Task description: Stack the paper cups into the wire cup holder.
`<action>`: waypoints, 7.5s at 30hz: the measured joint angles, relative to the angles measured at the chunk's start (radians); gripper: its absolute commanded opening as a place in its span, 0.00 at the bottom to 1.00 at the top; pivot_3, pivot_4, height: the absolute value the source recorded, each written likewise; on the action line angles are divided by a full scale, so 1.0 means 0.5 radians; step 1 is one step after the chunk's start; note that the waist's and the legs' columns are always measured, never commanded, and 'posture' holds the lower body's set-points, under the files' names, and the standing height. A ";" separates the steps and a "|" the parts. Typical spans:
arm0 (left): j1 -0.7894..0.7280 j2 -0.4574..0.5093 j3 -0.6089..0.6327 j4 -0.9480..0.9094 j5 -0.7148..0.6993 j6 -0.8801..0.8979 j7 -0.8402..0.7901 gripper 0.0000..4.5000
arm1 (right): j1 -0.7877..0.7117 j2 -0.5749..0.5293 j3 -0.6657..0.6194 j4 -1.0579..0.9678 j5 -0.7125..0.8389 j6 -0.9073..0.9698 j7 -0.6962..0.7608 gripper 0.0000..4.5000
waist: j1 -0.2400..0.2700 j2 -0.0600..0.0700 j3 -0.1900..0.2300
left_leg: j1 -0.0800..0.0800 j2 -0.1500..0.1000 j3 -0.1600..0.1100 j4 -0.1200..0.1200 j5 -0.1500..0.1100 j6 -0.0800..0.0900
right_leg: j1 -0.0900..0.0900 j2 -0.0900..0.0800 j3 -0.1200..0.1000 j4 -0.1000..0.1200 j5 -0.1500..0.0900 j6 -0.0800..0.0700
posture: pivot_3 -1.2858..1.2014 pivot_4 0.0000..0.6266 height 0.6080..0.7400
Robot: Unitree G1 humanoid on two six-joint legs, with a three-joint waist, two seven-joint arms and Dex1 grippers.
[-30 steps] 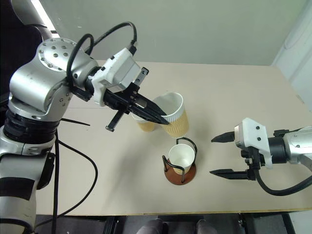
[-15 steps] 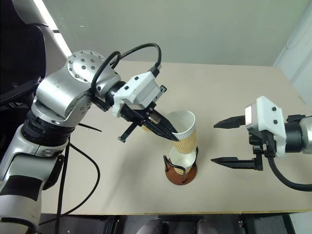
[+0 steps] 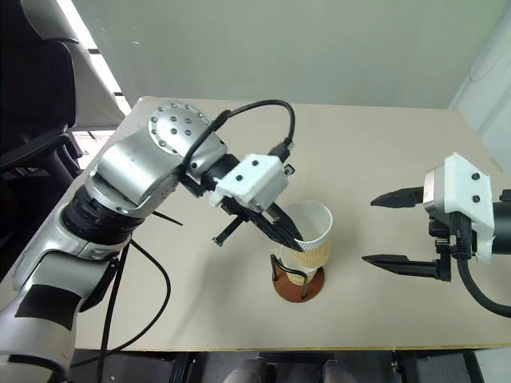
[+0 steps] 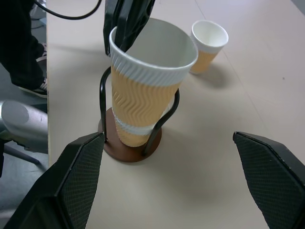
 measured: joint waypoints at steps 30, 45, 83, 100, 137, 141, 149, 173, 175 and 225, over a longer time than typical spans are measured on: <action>0.041 0.077 -0.048 -0.078 0.160 -0.090 -0.007 0.01 | 0.050 0.000 -0.088 -0.028 0.004 0.010 -0.018 0.98 | 0.004 0.000 0.000 | 0.000 0.000 0.000 0.002 -0.001 0.002 | 0.001 0.000 0.000 0.000 0.000 0.001 | 0.52 0.24 1.00; 0.042 0.036 -0.040 -0.087 0.211 -0.066 -0.008 0.86 | 0.050 0.000 -0.056 -0.024 0.000 -0.005 -0.019 0.98 | 0.004 0.000 0.000 | 0.000 0.000 0.000 0.002 -0.001 0.002 | 0.001 0.000 0.000 0.000 0.000 0.001 | 0.52 0.24 1.00; 0.440 0.278 0.273 0.888 1.489 -1.018 0.753 0.99 | -0.337 -0.014 0.430 0.137 -0.023 -0.073 -0.055 0.98 | 0.010 0.004 -0.002 | -0.011 -0.001 -0.004 0.017 -0.004 0.007 | -0.006 0.003 0.000 0.002 0.000 0.003 | 0.52 0.24 1.00; 0.421 0.172 0.266 1.020 1.536 -1.074 0.621 0.77 | -0.400 -0.016 0.428 0.021 0.106 0.057 -0.149 0.98 | 0.006 0.004 -0.002 | -0.011 -0.001 -0.003 0.017 -0.004 0.007 | -0.008 0.003 0.000 0.004 0.000 0.003 | 0.52 0.24 1.00; 0.095 0.205 0.399 0.502 0.589 -0.540 -0.009 0.00 | -0.046 0.057 0.148 0.076 -0.011 -0.186 0.103 0.98 | 0.010 0.004 -0.002 | -0.028 -0.001 -0.002 0.035 -0.004 0.008 | -0.023 0.002 0.000 0.023 0.001 0.004 | 0.52 0.24 1.00; -0.019 0.232 0.332 0.434 0.387 -0.441 -0.010 0.00 | 0.040 0.028 0.107 0.103 -0.075 -0.224 0.180 0.98 | 0.008 0.004 -0.002 | -0.026 -0.001 -0.002 0.035 -0.004 0.008 | -0.023 0.001 0.001 0.025 0.001 0.004 | 0.52 0.24 1.00; -0.126 0.237 0.224 0.347 0.077 -0.275 -0.012 0.00 | 0.068 0.027 0.106 0.123 -0.119 -0.269 0.213 0.98 | 0.007 0.004 -0.002 | -0.026 -0.001 -0.001 0.035 -0.004 0.008 | -0.023 0.001 0.001 0.025 0.001 0.004 | 0.52 0.24 1.00; -0.292 0.253 -0.274 0.199 -0.018 -0.370 -0.012 0.00 | -0.019 0.016 0.131 0.091 -0.089 -0.213 0.108 0.98 | 0.006 0.004 -0.001 | -0.025 -0.001 -0.001 0.035 -0.004 0.008 | -0.021 0.001 0.001 0.025 0.001 0.004 | 0.52 0.24 1.00; -0.292 0.250 -0.296 0.218 0.007 -0.390 -0.012 0.00 | -0.026 0.016 0.132 0.082 -0.077 -0.206 0.095 0.98 | 0.006 0.004 -0.001 | -0.025 -0.001 -0.001 0.035 -0.004 0.008 | -0.021 0.001 0.001 0.025 0.001 0.004 | 0.52 0.24 1.00; 0.033 0.161 0.113 0.364 0.204 -0.326 0.077 0.99 | -0.026 0.092 0.207 0.104 -0.100 -0.164 -0.022 0.98 | -0.006 0.004 -0.001 | -0.023 -0.001 -0.001 0.035 -0.004 0.008 | -0.020 0.001 0.001 0.025 0.001 0.004 | 0.52 0.24 1.00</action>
